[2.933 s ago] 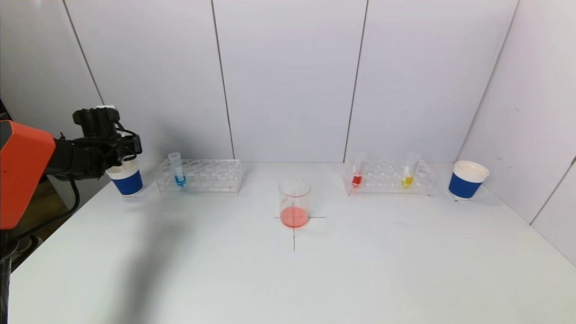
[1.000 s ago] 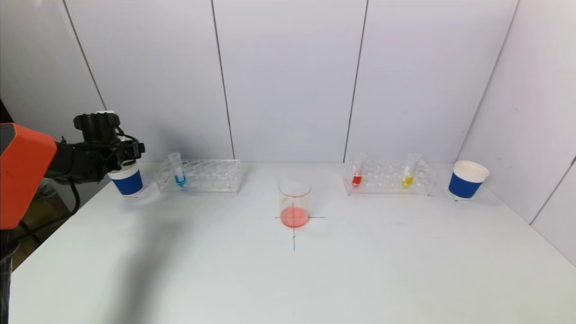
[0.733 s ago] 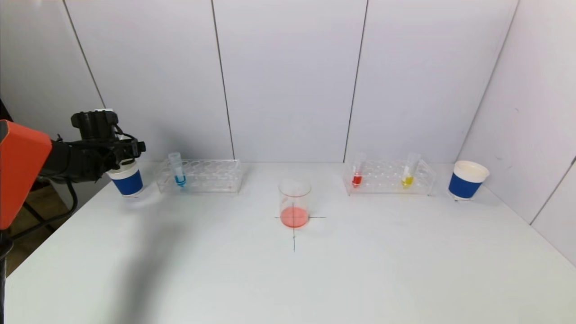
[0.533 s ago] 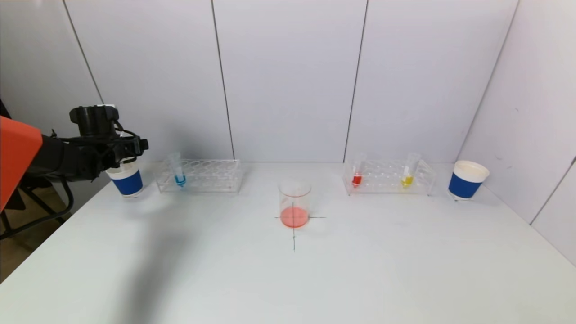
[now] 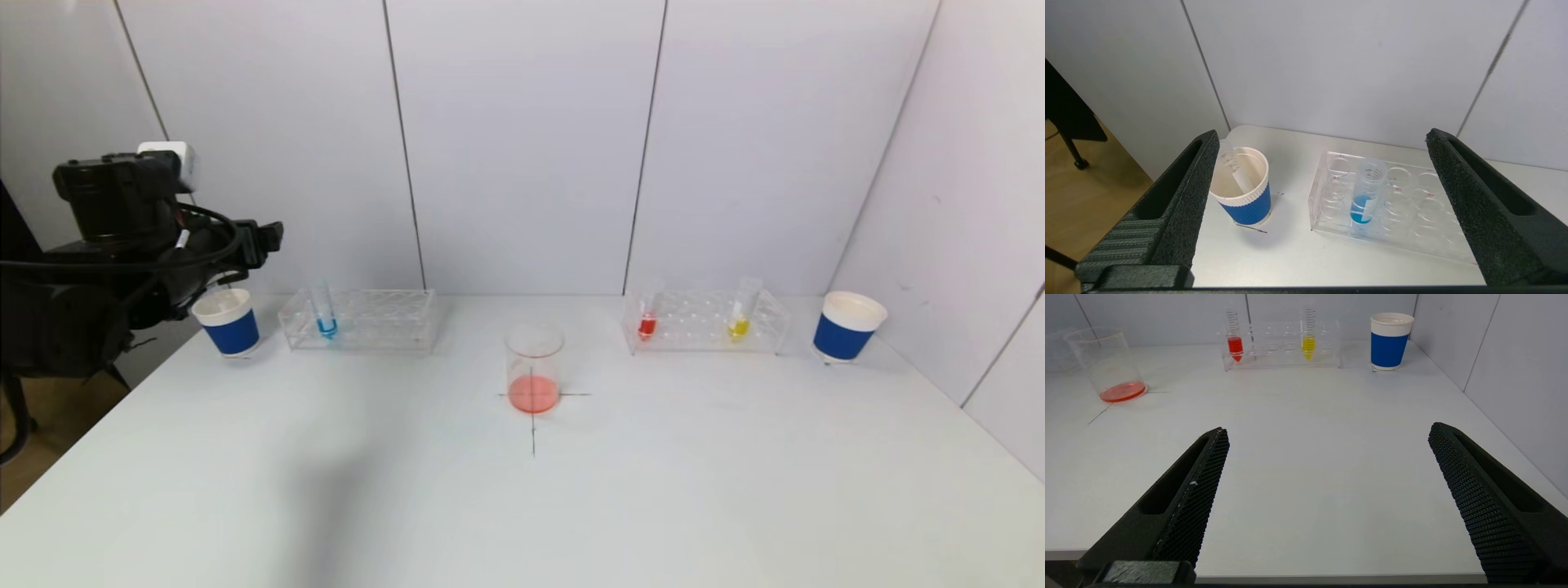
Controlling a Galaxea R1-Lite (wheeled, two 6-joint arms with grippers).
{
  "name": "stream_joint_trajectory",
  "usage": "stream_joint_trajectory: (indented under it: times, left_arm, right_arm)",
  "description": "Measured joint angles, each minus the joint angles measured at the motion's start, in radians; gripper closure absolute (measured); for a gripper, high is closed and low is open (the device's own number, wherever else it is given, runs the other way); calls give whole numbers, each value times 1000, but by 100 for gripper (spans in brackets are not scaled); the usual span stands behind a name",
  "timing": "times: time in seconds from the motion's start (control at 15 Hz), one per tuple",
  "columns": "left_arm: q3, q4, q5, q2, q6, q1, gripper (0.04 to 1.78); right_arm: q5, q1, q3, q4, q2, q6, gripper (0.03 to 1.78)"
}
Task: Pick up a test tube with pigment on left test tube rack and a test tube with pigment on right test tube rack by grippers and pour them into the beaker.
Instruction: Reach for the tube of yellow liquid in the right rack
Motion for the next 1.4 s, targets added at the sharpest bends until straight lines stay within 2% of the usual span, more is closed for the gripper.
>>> stream_joint_trajectory:
  times: [0.53,0.67,0.93,1.2,1.4]
  left_arm:
    - [446,-16,-66,-494,114,-14,6]
    - [530,-13,-84,-601,190,-15,6]
    - [717,0,-73,-807,267,-14,6]
    - [831,154,-69,-1079,273,-14,6]
    - [842,405,-68,-1324,276,-14,6]
  right_arm:
    - [0,0,0,0,0,0,4]
    - [0,0,0,0,0,0,4]
    - [0,0,0,0,0,0,4]
    - [0,0,0,0,0,0,4]
    - [0,0,0,0,0,0,4]
